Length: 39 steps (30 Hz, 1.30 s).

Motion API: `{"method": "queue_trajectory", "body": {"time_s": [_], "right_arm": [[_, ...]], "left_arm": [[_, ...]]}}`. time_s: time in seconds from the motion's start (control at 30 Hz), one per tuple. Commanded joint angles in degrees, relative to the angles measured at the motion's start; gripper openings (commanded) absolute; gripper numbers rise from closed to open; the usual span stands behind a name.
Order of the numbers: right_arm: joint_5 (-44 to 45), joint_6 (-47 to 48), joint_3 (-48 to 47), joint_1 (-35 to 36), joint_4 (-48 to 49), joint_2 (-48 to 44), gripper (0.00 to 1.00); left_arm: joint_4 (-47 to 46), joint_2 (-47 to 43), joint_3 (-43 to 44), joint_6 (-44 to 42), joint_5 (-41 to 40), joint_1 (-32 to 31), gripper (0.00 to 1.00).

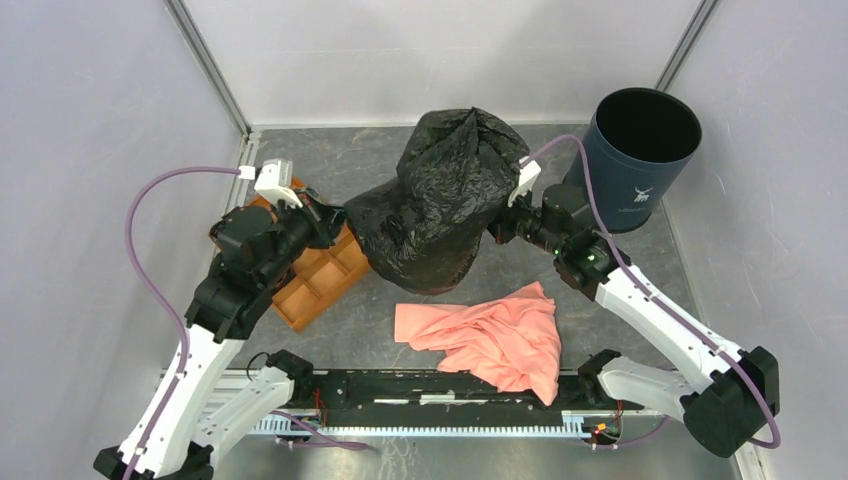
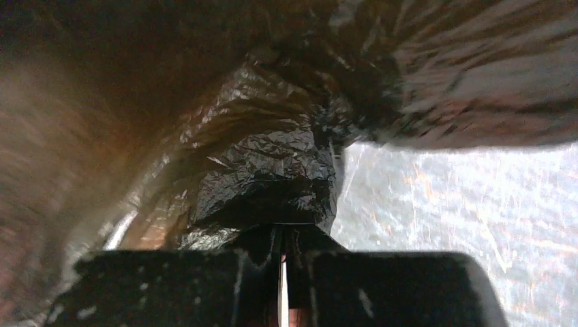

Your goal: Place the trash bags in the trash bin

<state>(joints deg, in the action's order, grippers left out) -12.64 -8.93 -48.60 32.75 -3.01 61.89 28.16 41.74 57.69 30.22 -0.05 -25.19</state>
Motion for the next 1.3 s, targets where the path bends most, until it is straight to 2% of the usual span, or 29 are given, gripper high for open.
{"method": "queue_trajectory", "body": {"time_s": [0.0, 0.23, 0.37, 0.43, 0.57, 0.63, 0.77, 0.87, 0.97, 1.0, 1.07, 1.17, 1.27], "right_arm": [[-2.4, -1.5, -2.3, 0.1, 3.9, -0.5, 0.01], [0.6, -3.5, 3.1, 0.1, -4.7, 1.3, 0.01], [-2.9, -8.3, 7.4, 0.1, -6.2, -1.7, 0.03], [-3.9, -8.1, 6.1, 0.1, -11.1, -1.7, 0.08], [0.1, -2.3, -2.8, 0.1, -24.8, 0.6, 0.18], [4.7, 1.3, -9.1, 0.0, -30.8, 2.8, 0.28], [14.3, 6.8, -23.5, 0.1, -37.8, 8.8, 0.48], [18.7, 10.3, -33.1, 0.1, -39.9, 13.5, 0.56], [26.6, 12.5, -37.9, 0.1, -38.3, 14.6, 0.68], [29.5, 13.1, -38.0, 0.1, -36.3, 14.1, 0.76], [35.1, 14.1, -38.1, 0.0, -31.1, 13.4, 0.87], [43.1, 15.0, -38.3, -1.2, -22.5, 14.9, 0.96], [42.2, 13.8, -41.5, -7.9, -18.9, 19.7, 0.98]], "left_arm": [[-0.6, -0.2, 3.3, -5.2, -2.3, 0.0, 0.02], [4.3, 0.6, 2.3, -8.1, -8.9, 0.1, 0.02], [3.4, 1.9, 3.0, -7.2, -10.6, 0.0, 0.02], [0.9, 2.9, 2.1, -5.5, -10.6, 0.1, 0.02], [-3.1, 6.8, 1.7, -2.3, -10.7, 0.1, 0.02], [-4.1, 8.4, 2.1, -1.4, -10.8, 0.0, 0.02], [-5.0, 9.8, 1.8, -3.5, -14.1, 0.1, 0.02], [-5.2, 10.1, 0.8, -7.0, -20.7, 0.2, 0.02], [-8.3, 9.9, -1.9, -8.7, -25.3, 0.4, 0.02], [-9.7, 10.0, -2.7, -8.9, -24.8, 0.4, 0.02], [-12.7, 11.0, -4.9, -9.2, -22.9, 0.5, 0.02], [-15.3, 12.9, -6.9, -9.3, -19.5, 0.4, 0.02], [-15.2, 13.7, -7.4, -10.7, -15.9, 0.4, 0.02]]}}
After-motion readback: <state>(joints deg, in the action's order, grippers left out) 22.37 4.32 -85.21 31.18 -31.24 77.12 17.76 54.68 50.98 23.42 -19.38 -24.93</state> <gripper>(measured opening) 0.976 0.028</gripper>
